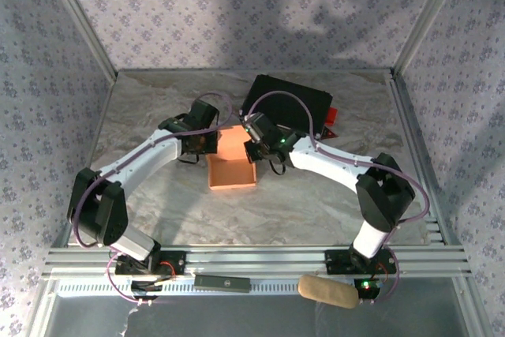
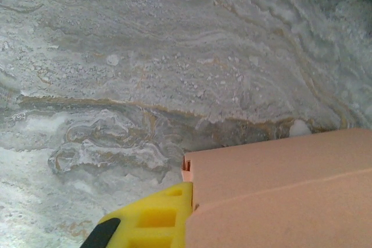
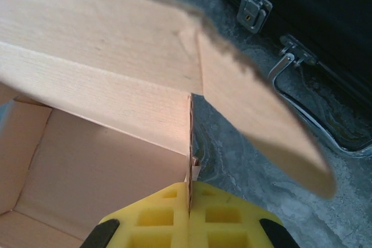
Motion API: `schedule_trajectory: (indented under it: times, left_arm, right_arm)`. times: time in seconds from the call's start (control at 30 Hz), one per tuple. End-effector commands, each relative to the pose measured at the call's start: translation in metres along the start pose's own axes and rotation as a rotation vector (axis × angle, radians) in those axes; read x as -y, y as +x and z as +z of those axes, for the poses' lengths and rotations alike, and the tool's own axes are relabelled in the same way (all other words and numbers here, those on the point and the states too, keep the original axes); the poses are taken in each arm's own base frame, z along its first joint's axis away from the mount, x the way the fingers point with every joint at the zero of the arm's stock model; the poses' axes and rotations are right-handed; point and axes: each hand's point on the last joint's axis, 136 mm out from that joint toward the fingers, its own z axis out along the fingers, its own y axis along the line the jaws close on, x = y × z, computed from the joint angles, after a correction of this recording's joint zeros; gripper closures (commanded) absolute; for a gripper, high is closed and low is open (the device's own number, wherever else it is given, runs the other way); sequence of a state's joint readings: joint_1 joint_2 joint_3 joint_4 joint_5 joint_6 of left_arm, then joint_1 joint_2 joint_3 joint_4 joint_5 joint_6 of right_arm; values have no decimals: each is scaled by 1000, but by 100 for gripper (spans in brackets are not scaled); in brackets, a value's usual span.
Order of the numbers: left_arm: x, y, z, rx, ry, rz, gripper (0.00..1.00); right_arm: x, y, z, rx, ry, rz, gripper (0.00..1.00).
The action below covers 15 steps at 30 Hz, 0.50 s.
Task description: Fold the paper box
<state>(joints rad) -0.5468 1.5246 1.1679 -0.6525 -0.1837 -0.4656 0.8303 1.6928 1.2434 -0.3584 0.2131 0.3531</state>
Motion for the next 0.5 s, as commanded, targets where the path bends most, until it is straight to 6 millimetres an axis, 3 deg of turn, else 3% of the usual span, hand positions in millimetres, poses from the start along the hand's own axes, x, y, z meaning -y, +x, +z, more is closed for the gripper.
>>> schedule_trajectory:
  times: [0.0, 0.03, 0.2, 0.47]
  left_arm:
    - [6, -11, 1, 69, -17, -55, 100]
    - [8, -12, 1, 92, -18, -55, 100]
    - [17, -15, -2, 219, 19, -71, 100]
    - [18, -3, -9, 356, 101, -92, 100]
  right_arm:
    - [-6, -24, -15, 152, 16, 59, 100]
    - [-7, -17, -12, 165, 22, 45, 100]
    - [-15, -19, -11, 307, 21, 30, 100]
    - [-16, -16, -17, 459, -26, 59, 100]
